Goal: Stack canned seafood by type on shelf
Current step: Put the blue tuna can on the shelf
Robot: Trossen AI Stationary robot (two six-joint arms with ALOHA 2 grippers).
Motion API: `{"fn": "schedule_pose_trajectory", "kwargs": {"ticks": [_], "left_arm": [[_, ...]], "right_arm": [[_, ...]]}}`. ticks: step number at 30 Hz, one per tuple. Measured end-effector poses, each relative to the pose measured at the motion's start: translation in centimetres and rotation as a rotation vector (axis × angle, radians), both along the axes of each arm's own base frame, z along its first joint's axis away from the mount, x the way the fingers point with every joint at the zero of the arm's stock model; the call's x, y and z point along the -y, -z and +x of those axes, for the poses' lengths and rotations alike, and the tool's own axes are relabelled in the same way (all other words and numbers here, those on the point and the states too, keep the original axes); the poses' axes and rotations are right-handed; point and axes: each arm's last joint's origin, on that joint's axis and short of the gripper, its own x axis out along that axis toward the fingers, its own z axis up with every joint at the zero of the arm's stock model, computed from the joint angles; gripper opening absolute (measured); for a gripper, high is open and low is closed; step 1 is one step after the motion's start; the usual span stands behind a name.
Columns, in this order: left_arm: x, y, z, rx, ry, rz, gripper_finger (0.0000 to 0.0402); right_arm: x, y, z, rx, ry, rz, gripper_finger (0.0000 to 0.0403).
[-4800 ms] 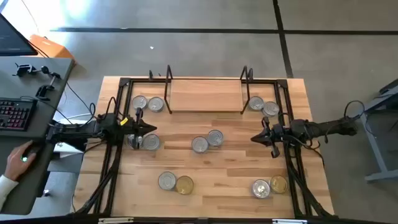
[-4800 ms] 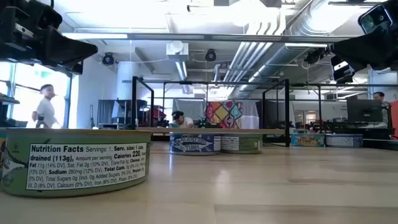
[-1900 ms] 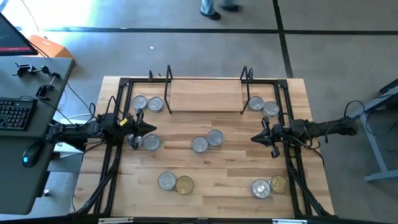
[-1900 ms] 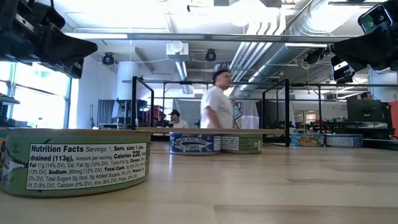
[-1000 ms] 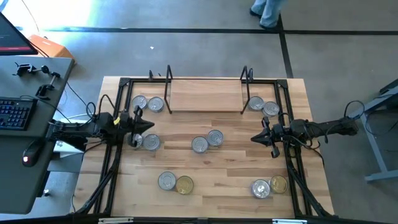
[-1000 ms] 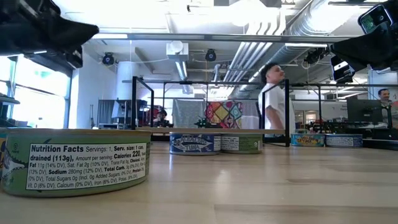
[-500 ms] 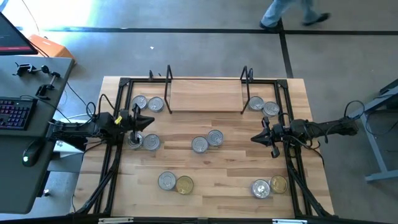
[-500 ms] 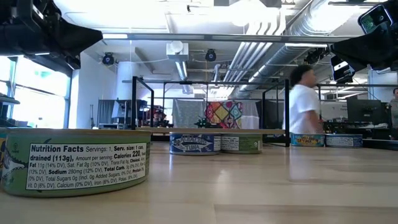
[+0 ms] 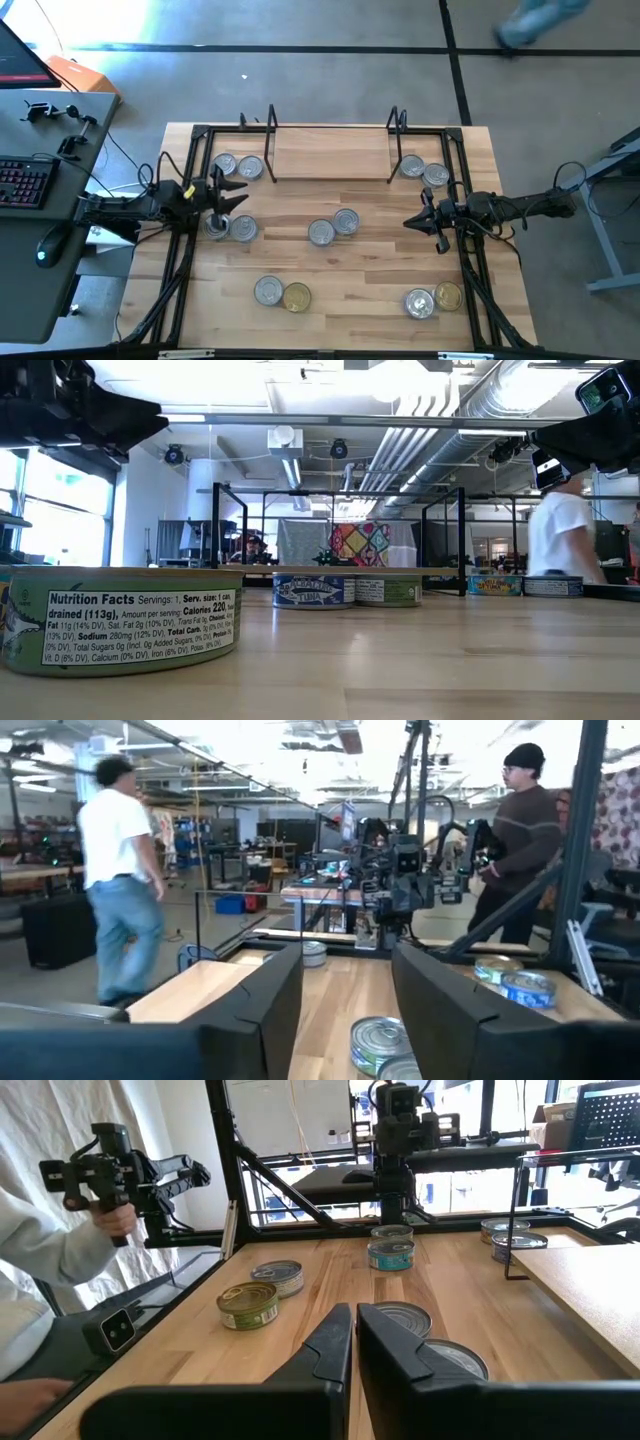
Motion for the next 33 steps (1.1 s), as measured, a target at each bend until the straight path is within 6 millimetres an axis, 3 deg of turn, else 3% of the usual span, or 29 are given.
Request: {"fn": "schedule_pose_trajectory", "kwargs": {"ticks": [9, 25, 33], "left_arm": [[-0.1, -1.8, -0.6, -0.029, -0.023, -0.109, 0.0145], [-0.6, -5.1, -1.9, -0.021, -0.125, -0.12, 0.0131], [-0.4, -4.9, -1.8, -0.03, -0.089, -0.107, 0.0131]], "right_arm": [[0.0, 0.0, 0.0, 0.0, 0.0, 0.0, 0.0012], [0.0, 0.0, 0.0, 0.0, -0.001, 0.0, 0.0012], [0.0, 0.0, 0.0, 0.0, -0.001, 0.0, 0.0012]]}}
